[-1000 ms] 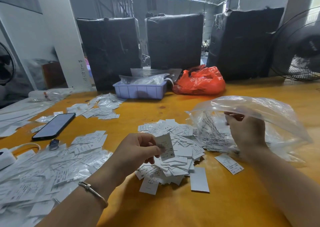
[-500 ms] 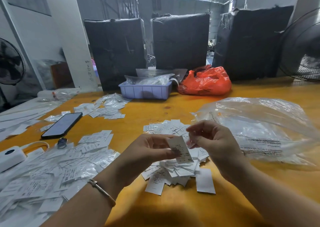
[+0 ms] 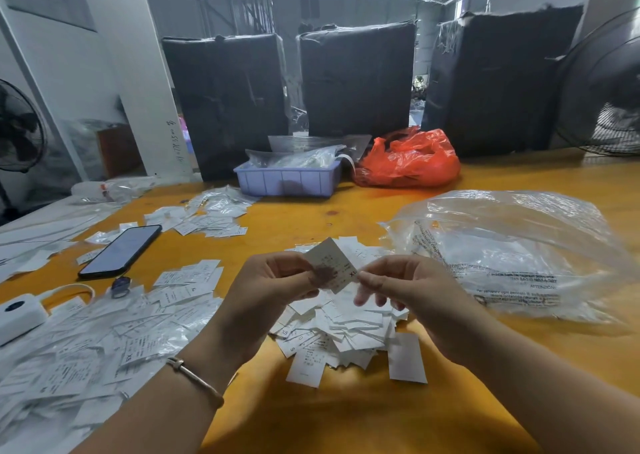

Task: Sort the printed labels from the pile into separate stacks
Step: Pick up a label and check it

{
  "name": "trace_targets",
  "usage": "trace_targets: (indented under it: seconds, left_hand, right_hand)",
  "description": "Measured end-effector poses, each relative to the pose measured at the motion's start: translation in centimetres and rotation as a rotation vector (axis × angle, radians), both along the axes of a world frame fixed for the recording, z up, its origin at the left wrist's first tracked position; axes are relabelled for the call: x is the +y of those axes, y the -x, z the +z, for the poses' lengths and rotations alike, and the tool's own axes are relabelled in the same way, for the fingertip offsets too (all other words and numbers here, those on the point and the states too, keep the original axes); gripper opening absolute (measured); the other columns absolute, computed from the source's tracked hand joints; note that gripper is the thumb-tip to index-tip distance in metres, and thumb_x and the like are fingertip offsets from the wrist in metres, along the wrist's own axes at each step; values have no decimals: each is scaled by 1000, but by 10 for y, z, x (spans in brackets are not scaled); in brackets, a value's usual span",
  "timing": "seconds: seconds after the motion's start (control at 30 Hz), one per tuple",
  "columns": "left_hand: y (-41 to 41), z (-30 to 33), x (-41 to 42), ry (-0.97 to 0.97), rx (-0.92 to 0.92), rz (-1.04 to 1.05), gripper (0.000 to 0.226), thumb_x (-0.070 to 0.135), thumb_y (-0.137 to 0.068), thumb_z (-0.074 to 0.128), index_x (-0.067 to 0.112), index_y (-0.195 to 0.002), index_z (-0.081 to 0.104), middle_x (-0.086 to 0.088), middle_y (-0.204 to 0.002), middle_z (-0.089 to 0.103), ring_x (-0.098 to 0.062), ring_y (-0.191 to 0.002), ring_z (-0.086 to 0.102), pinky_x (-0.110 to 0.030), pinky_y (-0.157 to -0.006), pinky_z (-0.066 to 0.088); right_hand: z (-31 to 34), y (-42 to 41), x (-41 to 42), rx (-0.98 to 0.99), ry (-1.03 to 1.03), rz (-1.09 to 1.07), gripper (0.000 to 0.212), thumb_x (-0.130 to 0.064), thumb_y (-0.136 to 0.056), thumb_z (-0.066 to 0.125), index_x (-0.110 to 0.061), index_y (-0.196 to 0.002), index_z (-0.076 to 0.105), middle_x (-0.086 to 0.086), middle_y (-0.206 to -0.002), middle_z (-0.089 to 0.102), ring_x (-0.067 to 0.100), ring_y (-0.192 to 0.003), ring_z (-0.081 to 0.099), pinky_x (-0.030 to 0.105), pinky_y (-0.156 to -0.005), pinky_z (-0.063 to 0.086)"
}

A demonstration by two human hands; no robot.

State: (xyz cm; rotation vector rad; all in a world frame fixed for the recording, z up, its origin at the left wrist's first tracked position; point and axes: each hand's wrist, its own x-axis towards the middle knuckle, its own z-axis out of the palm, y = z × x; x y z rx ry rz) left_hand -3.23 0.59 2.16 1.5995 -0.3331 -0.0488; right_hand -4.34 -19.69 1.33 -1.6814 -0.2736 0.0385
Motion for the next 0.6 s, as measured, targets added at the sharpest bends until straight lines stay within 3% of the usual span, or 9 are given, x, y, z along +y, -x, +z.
trace_targets:
  seconds: [0.2, 0.37, 0.53, 0.6]
  left_hand:
    - [-1, 1, 1, 21, 48, -13, 25, 27, -63, 74, 12, -83, 80, -9, -98, 76, -21, -89, 68, -24, -78, 54]
    - [-1, 2, 4, -70, 94, -122, 21, 18, -72, 81, 17, -93, 78, -5, -101, 76, -20, -94, 70, -22, -80, 56]
    - [1, 1, 4, -136, 59, -185, 28, 20, -74, 71, 16, -101, 77, -5, -107, 75, -26, -105, 66, -32, -91, 54]
    - [2, 3, 3, -157, 21, -182, 26, 19, -75, 73, 13, -100, 77, -5, -105, 75, -23, -102, 67, -29, -87, 55]
  right_hand:
    - [-1, 0, -1, -24, 20, 30, 18, -30, -71, 71, -13, -77, 75, 3, -72, 73, 5, -64, 60, 12, -56, 45]
    - [-3, -1, -3, -64, -35, -15, 12, -20, -73, 74, -9, -71, 69, 4, -64, 67, 10, -61, 60, 15, -59, 48]
    - [-4, -1, -2, -39, -48, 30, 7, -5, -81, 71, -6, -76, 65, 9, -67, 68, 13, -61, 61, 19, -60, 50]
    - [-4, -1, -2, -30, -22, 54, 8, -3, -83, 68, -8, -77, 68, 13, -70, 68, 13, -62, 61, 21, -62, 51]
